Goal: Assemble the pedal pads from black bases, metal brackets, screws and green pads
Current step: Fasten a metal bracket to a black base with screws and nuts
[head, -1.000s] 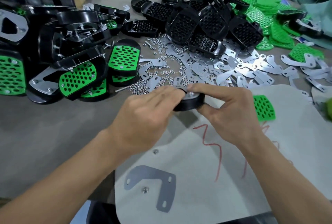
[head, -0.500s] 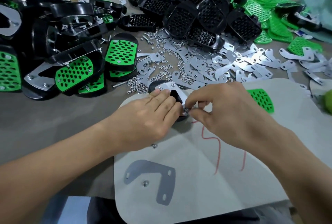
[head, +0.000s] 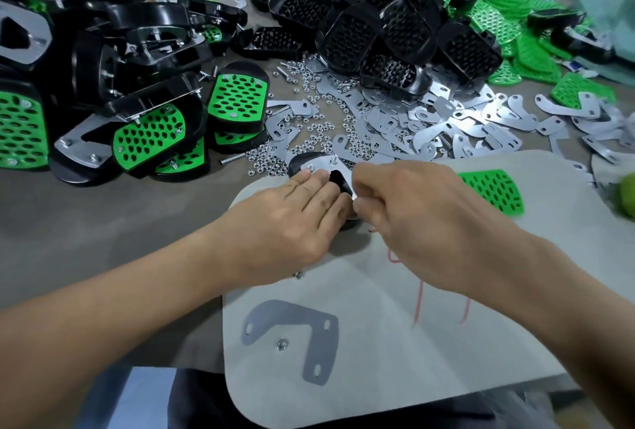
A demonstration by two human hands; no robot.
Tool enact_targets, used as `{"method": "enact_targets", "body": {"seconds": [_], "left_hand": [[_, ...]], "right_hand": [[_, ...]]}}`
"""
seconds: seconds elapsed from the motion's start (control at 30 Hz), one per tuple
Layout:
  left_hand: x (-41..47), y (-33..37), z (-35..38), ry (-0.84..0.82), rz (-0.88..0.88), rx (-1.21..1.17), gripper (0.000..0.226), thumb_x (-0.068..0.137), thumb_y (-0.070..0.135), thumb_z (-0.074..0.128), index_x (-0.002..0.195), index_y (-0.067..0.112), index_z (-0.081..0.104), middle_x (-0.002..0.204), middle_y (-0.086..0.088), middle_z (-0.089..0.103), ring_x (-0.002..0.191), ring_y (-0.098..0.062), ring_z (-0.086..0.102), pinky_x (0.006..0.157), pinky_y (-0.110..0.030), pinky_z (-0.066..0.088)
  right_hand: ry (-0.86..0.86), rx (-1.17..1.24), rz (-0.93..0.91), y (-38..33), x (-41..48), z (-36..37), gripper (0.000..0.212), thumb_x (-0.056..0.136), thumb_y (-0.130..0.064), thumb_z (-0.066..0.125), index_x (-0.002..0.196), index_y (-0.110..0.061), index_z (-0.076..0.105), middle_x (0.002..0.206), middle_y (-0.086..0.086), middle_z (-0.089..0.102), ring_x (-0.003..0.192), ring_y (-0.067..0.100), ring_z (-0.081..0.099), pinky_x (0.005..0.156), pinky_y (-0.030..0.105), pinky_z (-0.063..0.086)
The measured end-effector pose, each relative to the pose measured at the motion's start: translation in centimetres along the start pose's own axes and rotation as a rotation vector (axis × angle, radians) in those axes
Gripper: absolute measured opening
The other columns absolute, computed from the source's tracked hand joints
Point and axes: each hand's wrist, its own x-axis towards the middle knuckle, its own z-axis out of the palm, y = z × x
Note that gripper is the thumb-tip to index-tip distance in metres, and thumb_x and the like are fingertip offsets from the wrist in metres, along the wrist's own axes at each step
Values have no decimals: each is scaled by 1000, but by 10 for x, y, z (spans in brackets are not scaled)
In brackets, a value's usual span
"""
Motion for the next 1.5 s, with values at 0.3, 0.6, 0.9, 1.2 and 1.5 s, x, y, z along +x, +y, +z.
{"method": "enact_targets", "body": {"seconds": [0.3, 0.6, 0.9, 1.2, 1.5], "left_hand": [[0, 2, -2, -1, -40, -16, 36, 91, 5, 45, 110, -6, 74, 105, -24, 74, 101, -39, 73, 85, -44, 60], [-1, 4, 0, -8, -46, -5, 36, 94, 6, 45, 113, -6, 73, 109, -24, 73, 104, -40, 72, 87, -44, 59], [0, 6, -1, 9, -45, -48, 43, 101, 2, 33, 109, -5, 74, 106, -22, 74, 105, -38, 72, 90, -44, 59], [-2, 4, 2, 26, -105, -94, 35, 90, 4, 48, 112, -7, 73, 109, -23, 74, 105, -39, 72, 88, -45, 59], [-1, 4, 1, 25, -122, -126, 35, 87, 2, 48, 111, -5, 74, 110, -21, 74, 107, -37, 72, 91, -44, 59]], "right_hand": [[113, 253, 173, 8, -15, 5, 19, 74, -16, 48, 71, -26, 64, 57, -15, 58, 55, 4, 53, 51, 17, 40], [136, 485, 245, 6, -22, 9, 41, 78, -2, 58, 90, -35, 80, 52, 0, 57, 48, 18, 45, 50, 19, 41], [35, 305, 309, -1, -8, -3, 17, 78, -27, 56, 73, -26, 71, 46, -4, 57, 45, 13, 50, 47, 21, 43], [99, 448, 261, -1, -2, -5, 27, 83, -10, 59, 88, -32, 75, 52, -8, 60, 41, 9, 47, 44, 9, 40], [93, 459, 290, 4, -25, 0, 20, 81, -13, 69, 71, -29, 76, 59, -10, 70, 55, 13, 65, 56, 23, 52]]}}
